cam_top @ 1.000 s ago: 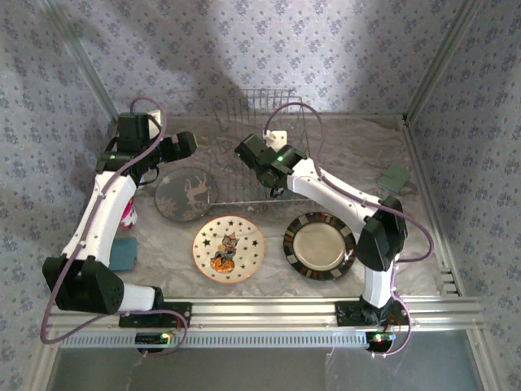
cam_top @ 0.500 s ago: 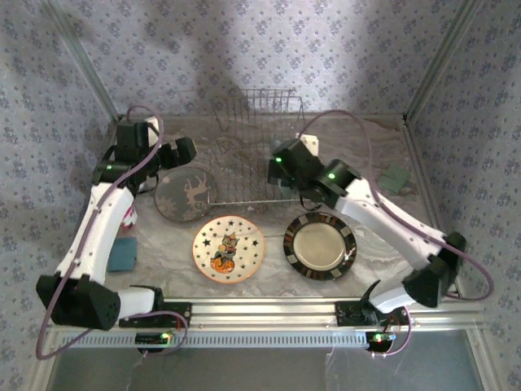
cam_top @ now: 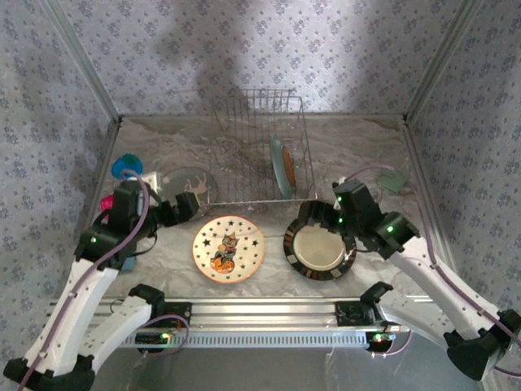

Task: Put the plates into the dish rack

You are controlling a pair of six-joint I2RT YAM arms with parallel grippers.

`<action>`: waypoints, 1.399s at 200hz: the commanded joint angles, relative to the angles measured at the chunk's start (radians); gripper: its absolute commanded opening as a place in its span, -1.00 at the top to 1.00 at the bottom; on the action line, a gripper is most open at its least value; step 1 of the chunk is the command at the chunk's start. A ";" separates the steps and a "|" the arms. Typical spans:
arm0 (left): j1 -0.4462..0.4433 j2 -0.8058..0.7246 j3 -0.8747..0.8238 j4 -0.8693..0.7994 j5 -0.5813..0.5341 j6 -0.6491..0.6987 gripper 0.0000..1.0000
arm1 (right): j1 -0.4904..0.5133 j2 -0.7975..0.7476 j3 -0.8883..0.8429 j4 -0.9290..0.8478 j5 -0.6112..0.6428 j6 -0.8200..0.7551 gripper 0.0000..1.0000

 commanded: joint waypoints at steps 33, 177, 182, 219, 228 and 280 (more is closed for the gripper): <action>-0.090 -0.063 -0.171 -0.078 -0.065 -0.180 -0.99 | 0.287 -0.025 -0.184 0.247 0.061 0.211 -0.95; -0.110 -0.015 -0.454 0.233 0.031 -0.197 -0.99 | 0.372 0.332 -0.182 0.540 0.072 0.272 -0.97; -0.111 -0.016 -0.460 0.244 0.031 -0.196 -0.99 | 0.370 0.348 -0.178 0.551 0.068 0.268 -0.97; -0.111 -0.021 -0.480 0.273 0.023 -0.193 -0.99 | 0.356 0.493 -0.117 0.632 0.015 0.259 -0.93; -0.111 -0.019 -0.481 0.278 0.024 -0.190 -0.99 | 0.359 0.528 -0.089 0.638 0.009 0.252 -0.92; -0.110 -0.020 -0.458 0.263 0.009 -0.195 -0.99 | 0.375 0.664 0.017 0.632 0.013 0.265 -0.90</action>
